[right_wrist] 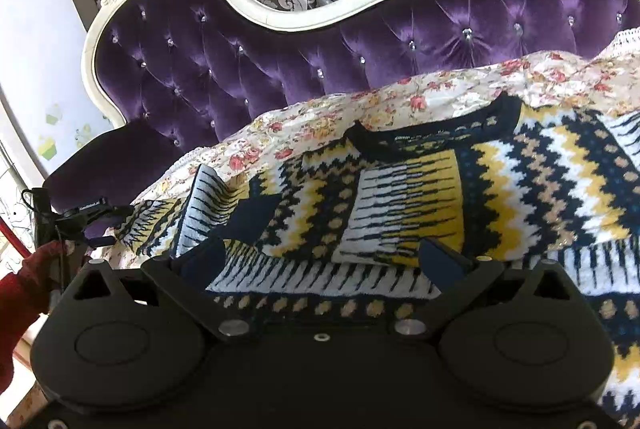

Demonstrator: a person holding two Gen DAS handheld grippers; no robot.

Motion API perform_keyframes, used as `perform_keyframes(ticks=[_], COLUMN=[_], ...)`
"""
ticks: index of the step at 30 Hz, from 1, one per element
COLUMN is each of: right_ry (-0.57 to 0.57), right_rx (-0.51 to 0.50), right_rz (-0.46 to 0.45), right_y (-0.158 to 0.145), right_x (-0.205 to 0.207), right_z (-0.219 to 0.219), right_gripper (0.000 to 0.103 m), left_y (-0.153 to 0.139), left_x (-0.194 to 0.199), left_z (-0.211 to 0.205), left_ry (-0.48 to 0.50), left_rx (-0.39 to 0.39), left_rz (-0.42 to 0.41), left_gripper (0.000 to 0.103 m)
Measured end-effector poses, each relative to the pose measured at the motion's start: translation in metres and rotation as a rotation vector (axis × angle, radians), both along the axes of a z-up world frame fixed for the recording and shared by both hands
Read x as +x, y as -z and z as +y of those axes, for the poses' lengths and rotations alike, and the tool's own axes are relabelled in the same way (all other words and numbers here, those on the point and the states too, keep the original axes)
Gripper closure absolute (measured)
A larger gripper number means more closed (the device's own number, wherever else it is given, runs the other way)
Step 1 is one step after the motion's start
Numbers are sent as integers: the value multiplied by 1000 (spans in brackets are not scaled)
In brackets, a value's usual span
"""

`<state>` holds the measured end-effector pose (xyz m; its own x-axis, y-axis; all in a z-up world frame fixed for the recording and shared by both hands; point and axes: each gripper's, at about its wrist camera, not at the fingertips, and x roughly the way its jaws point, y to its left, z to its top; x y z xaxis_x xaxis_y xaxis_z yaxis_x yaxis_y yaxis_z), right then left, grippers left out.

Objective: Fold small clothes

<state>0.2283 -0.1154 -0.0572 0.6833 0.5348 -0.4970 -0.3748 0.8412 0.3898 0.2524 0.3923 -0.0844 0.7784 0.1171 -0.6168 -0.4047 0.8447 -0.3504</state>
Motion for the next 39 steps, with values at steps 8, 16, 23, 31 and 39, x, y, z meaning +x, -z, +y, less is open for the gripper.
perform_keyframes(ticks=[8,16,23,31,39], right_ry=[-22,6,68,205,379], right_rx=[-20,8,27,7,-58], right_rz=[-4,6,3,-2,20], right_y=[3,-1,-13,-26,-32], right_x=[-3,1,6,16,28], right_z=[6,-6,-28,-66,-107], right_gripper=[1,1,1,1,1], left_y=[0,-33,-106,-173,-173], left_x=[9,-6,-12,0,31], left_z=[9,-10,-63,-175,-292], left_ry=[-62,-67,36,231,444], left_rx=[-18,34,105,127,123], left_rz=[3,-73,-181,-308,-338], left_gripper=[84,93,93,93,93])
